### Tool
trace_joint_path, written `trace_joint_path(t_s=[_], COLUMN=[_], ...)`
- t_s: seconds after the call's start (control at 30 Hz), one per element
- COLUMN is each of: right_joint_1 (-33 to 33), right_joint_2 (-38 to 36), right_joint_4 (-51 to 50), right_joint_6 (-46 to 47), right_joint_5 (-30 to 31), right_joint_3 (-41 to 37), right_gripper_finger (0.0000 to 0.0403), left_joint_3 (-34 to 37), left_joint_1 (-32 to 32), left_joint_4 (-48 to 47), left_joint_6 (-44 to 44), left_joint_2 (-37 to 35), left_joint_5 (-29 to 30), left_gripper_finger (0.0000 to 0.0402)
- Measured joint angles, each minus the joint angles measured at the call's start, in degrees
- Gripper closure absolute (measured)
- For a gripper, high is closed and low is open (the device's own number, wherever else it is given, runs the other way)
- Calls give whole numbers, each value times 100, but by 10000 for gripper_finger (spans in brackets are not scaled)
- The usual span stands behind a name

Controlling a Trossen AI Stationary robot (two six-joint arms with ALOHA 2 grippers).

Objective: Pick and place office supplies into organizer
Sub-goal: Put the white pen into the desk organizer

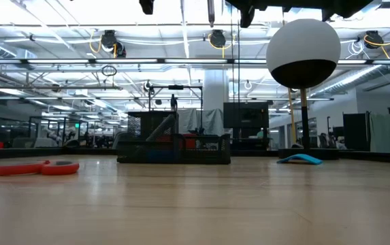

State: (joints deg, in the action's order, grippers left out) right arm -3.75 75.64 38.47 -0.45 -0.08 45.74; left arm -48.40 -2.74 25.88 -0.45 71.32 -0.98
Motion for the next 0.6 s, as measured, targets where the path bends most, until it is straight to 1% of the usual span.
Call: trace_joint_path(t_s=[0.17,0.33,0.43,0.6], right_joint_1=[0,0,0,0], right_joint_2=[35,124,233,448], right_joint_4=[61,125,331,654], right_joint_6=[0,0,0,-15], right_joint_5=[-24,-24,-26,-43], right_joint_3=[0,1,7,7], right_gripper_finger=[385,385,385,385], left_joint_3=[0,0,0,11], left_joint_1=[4,0,0,-33], left_joint_4=[222,232,240,505], left_joint_6=[-8,-116,-122,-158], left_joint_2=[73,73,74,318], left_joint_5=[1,-31,-45,-79], left_gripper_finger=[270,270,270,270])
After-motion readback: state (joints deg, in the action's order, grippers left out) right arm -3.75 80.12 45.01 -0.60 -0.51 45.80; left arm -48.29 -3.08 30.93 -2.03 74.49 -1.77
